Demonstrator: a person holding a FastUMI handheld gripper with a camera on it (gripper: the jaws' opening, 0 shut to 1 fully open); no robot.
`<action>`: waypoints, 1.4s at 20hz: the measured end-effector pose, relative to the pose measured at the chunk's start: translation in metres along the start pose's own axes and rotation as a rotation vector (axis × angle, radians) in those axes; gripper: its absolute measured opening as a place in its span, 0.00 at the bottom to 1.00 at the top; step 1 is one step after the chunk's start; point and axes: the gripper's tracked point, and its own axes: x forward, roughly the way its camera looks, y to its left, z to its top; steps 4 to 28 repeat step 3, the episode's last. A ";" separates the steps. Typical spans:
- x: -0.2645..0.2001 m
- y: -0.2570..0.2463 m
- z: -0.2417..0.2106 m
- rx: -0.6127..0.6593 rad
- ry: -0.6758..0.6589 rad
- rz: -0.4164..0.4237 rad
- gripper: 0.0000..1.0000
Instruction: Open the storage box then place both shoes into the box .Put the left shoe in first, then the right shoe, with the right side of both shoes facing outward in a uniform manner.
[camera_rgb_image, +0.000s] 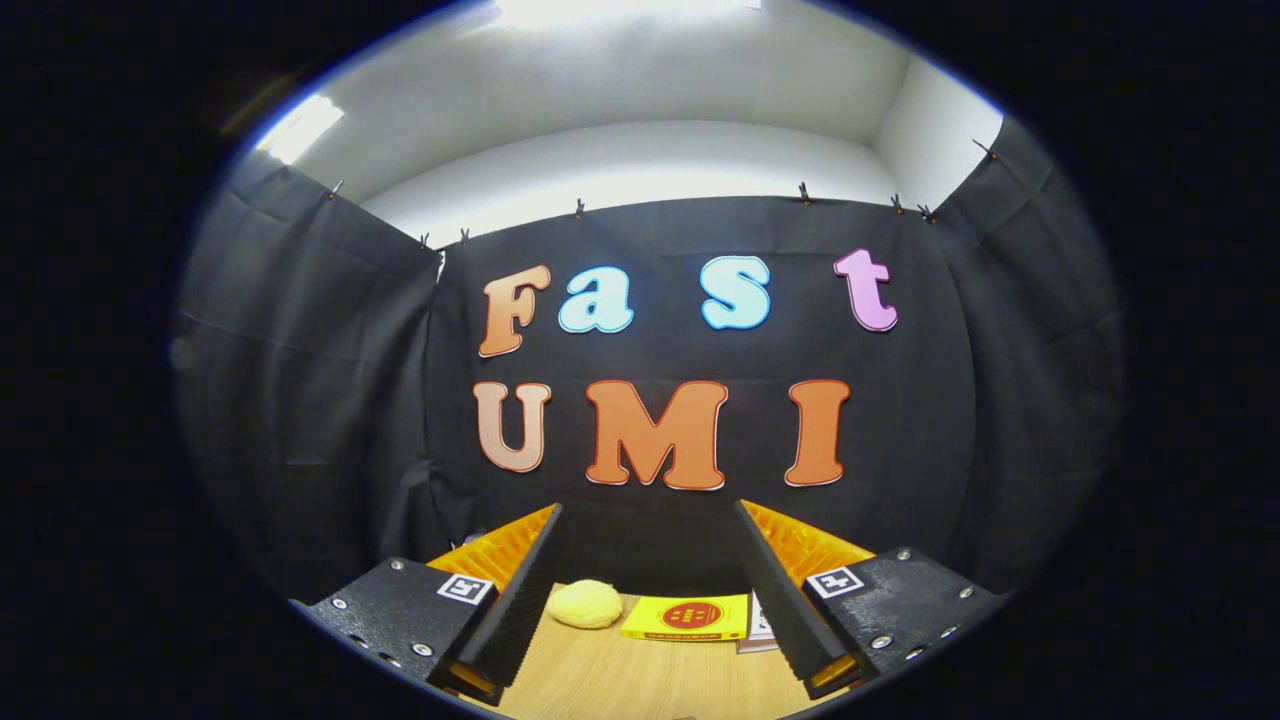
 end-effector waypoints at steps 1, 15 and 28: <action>-0.001 0.000 0.003 -0.003 -0.009 -0.002 0.98; -0.004 0.001 0.009 0.000 -0.031 -0.007 0.98; -0.004 0.001 0.009 0.000 -0.031 -0.007 0.98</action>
